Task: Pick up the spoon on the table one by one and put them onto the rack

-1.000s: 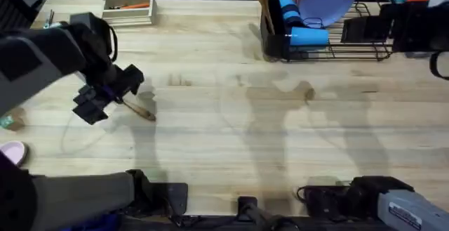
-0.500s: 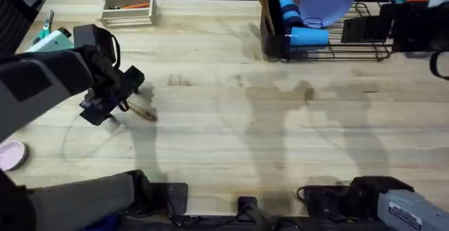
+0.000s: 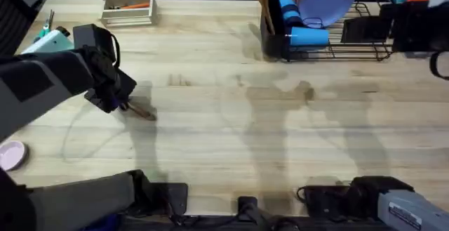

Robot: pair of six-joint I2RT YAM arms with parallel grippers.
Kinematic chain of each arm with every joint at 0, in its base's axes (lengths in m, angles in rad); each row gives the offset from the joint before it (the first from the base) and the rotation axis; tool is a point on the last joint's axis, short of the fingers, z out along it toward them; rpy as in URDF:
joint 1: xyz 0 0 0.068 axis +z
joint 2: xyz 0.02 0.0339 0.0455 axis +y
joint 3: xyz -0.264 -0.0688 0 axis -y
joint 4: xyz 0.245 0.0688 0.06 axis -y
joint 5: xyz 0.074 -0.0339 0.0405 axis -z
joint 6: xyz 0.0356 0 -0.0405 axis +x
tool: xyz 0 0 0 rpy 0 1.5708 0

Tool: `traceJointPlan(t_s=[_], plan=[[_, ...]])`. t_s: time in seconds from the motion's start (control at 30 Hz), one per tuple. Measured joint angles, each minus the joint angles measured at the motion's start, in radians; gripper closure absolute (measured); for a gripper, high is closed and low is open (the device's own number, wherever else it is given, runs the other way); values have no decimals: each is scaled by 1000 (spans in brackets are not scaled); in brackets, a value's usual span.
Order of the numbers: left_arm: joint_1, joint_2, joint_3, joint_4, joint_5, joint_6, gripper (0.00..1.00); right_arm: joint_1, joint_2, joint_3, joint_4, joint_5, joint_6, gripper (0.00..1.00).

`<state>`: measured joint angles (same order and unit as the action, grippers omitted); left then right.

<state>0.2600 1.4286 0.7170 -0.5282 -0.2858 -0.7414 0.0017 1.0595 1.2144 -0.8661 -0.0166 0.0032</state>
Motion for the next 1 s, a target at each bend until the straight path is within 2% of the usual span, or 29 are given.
traceJointPlan(t_s=[0.07, 0.1, 0.27, 0.4, 0.53, 0.63, 0.77, 1.0], plan=[[0, 0, 0, 2, -2, -1, 918, 0, 0, 0, 0, 0, 0, 5], [0, 0, 0, 4, -4, -1, 941, 0, 0, 0, 0, 0, 0, 5], [-15, -1, 1, 5, -17, -1, 955, 0, 0, 0, 0, 0, 0, 5], [-51, -1, 17, -14, -14, 0, 958, 0, 0, 0, 0, 0, 0, 5], [-121, -16, 58, 20, 8, 0, 957, 0, 0, 0, 0, 0, 0, 5], [-173, -51, 111, 92, 12, 0, 957, 0, 0, 0, 0, 0, 0, 5], [-266, -109, 170, 249, 13, 0, 958, 0, 0, 0, 0, 0, 0, 5], [-441, -150, 176, 521, 45, 0, 958, 0, 0, 0, 0, 0, 0, 5]])
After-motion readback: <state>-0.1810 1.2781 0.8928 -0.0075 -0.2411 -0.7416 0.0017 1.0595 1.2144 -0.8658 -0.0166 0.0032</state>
